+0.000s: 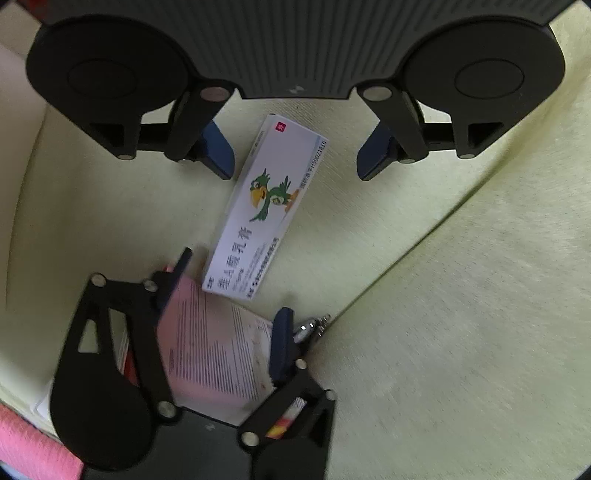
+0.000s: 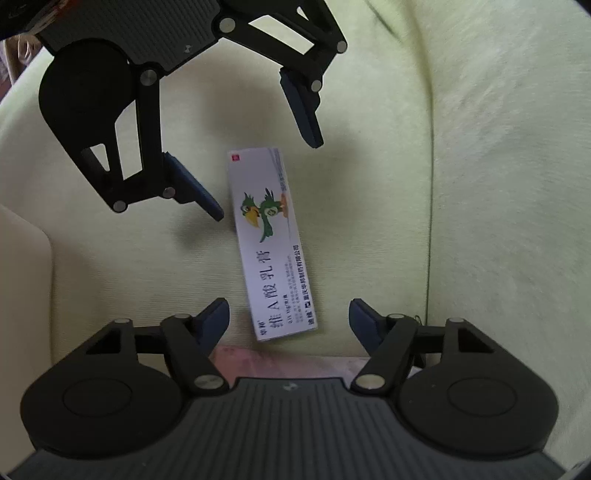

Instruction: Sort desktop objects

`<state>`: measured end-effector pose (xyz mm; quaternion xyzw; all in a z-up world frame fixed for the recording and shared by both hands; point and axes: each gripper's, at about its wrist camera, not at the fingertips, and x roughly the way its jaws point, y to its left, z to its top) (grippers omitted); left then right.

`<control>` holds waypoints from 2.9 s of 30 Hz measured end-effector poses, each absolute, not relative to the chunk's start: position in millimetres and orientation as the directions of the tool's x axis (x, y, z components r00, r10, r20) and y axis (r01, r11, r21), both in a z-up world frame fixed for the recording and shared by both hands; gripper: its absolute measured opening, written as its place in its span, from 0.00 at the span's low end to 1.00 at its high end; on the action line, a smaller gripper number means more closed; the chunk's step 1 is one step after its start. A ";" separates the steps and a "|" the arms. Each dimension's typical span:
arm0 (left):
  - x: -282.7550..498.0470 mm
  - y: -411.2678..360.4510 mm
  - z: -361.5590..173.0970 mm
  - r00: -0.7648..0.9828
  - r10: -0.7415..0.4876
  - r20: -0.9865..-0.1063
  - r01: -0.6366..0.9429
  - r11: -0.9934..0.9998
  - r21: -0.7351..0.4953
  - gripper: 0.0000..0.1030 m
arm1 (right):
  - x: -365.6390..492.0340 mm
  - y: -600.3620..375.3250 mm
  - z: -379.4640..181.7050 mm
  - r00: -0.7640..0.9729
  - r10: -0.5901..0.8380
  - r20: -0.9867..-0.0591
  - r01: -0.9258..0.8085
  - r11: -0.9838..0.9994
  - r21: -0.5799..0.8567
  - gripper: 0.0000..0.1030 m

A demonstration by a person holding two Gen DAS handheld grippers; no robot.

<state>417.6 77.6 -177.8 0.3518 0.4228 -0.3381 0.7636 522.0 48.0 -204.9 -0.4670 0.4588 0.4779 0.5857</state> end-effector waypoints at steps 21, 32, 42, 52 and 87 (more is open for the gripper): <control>346.8 105.0 -94.2 0.487 -0.220 -0.845 0.794 0.515 0.324 0.53 | 436.9 31.2 -107.4 0.225 0.292 -0.930 -0.974 0.067 -0.214 0.35; 230.8 79.3 0.8 0.580 -0.252 -0.775 0.780 0.447 0.439 0.53 | 317.6 -22.0 -9.3 0.311 0.344 -0.886 -0.951 0.114 -0.289 0.35; 140.1 55.6 4.0 0.558 -0.284 -0.780 0.805 0.414 0.426 0.53 | 222.7 -51.0 0.5 0.308 0.346 -0.886 -0.951 0.146 -0.274 0.35; 122.2 32.0 -29.4 0.510 -0.259 -0.820 0.827 0.411 0.384 0.53 | 220.4 -59.3 -43.6 0.275 0.338 -0.900 -0.958 0.171 -0.228 0.35; 178.6 34.5 -84.1 0.490 -0.211 -0.846 0.767 0.566 0.304 0.55 | 258.4 -43.6 -101.2 0.294 0.362 -0.884 -0.915 0.375 -0.151 0.40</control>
